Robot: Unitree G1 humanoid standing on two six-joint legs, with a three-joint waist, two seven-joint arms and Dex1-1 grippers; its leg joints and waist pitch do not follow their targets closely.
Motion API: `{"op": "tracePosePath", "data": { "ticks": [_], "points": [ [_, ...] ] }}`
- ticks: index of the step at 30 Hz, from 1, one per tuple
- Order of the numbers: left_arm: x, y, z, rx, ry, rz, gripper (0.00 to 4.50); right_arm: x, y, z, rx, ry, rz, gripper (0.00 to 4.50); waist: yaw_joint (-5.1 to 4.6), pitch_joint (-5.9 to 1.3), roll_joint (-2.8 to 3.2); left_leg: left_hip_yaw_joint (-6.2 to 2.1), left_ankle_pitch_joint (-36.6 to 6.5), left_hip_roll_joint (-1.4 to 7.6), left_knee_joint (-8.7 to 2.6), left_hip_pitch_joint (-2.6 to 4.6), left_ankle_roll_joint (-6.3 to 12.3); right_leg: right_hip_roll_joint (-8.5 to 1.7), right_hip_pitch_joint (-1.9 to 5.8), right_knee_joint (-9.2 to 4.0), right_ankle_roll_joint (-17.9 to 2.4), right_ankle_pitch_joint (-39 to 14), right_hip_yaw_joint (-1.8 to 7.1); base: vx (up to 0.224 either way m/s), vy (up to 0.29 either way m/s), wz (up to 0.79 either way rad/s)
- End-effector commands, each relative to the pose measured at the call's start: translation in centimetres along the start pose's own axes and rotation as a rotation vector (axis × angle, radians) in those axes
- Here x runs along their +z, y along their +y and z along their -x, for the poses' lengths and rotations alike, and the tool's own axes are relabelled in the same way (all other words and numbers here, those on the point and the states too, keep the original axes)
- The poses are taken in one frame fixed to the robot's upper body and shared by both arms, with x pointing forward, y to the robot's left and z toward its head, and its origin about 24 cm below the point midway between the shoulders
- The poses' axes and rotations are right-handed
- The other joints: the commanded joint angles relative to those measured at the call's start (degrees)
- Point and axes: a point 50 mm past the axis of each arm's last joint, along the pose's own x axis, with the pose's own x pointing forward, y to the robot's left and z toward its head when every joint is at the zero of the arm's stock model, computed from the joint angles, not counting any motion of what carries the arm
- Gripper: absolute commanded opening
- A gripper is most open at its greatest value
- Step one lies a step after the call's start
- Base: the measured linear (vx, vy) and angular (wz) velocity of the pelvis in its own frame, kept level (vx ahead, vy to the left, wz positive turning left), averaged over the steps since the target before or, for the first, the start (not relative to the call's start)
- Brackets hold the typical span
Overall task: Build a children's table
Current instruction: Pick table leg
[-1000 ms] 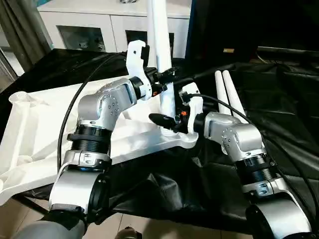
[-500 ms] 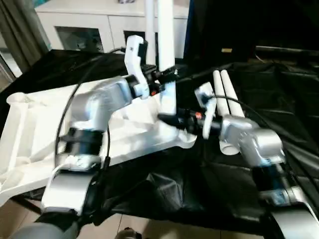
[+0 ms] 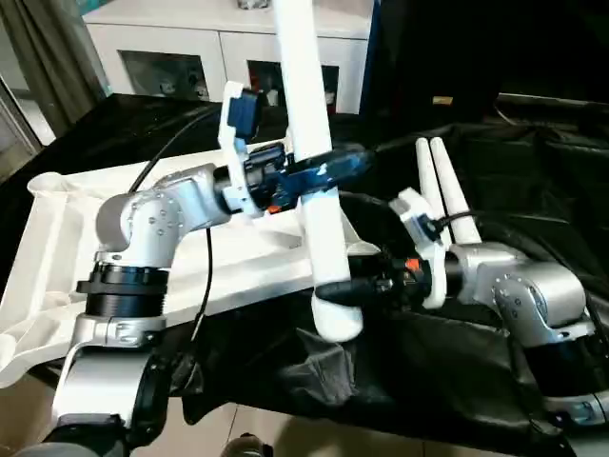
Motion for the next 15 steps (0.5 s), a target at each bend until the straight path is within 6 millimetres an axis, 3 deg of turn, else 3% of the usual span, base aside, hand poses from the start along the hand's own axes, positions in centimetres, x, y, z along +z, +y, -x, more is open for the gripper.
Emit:
{"op": "tracePosePath", "data": {
  "ticks": [1, 3, 4, 13, 14, 15],
  "points": [
    [0.2, -0.2, -0.1, -0.020, 0.013, 0.003, 2.84, 0.7, 0.5, -0.2, 0.032, -0.008, 0.042, 1.95, 0.02, -4.81, 0.12, -0.79, -9.97, 1.64, -3.44, 1.30, 0.20, -3.96, 3.12, -4.84, -10.96, -6.25, 3.00, 0.000, 0.000, 0.00],
    [0.2, 0.0, -0.2, -0.003, 0.007, -0.006, 2.84, 0.7, 0.4, -0.2, 0.017, -0.010, 0.047, 1.95, 0.00, -4.83, 0.15, -0.80, -10.03, 1.64, -3.39, 1.29, 0.13, -3.98, 3.13, -4.85, -10.96, -6.05, 3.00, 0.000, 0.000, 0.00],
    [0.3, 0.1, -0.3, 0.012, 0.003, -0.019, 2.60, 0.7, 0.4, -0.2, 0.011, -0.011, 0.049, 1.95, 0.02, -4.87, 0.14, -0.81, -9.82, 1.64, -3.38, 1.30, 0.12, -4.00, 3.18, -4.82, -10.99, -5.68, 3.00, 0.000, 0.000, 0.00],
    [0.1, 0.8, -0.5, 0.121, -0.005, -0.044, 1.88, 0.6, -0.2, -0.8, -0.064, -0.018, 0.106, 1.95, 0.03, -4.91, 0.01, -0.82, -9.34, 1.64, -3.35, 1.24, 0.07, -4.02, 3.16, -4.74, -10.81, -5.31, 2.98, 0.000, 0.000, 0.00],
    [0.1, 1.1, -0.5, 0.165, -0.002, -0.055, 1.86, 0.7, -0.5, -1.0, -0.085, -0.032, 0.101, 2.51, -0.09, -4.88, 0.03, -0.86, -9.50, 1.66, -3.40, 1.23, -0.07, -4.02, 3.10, -4.75, -10.86, -5.38, 2.97, 0.000, 0.000, 0.00],
    [0.1, 1.3, -0.5, 0.192, 0.000, -0.058, 1.86, 0.7, -0.7, -1.0, -0.103, -0.038, 0.097, 2.65, -0.09, -4.88, 0.03, -0.86, -9.50, 1.66, -3.40, 1.23, -0.07, -4.02, 3.10, -4.75, -10.86, -5.38, 2.97, 0.000, 0.000, 0.00]
  ]
}}
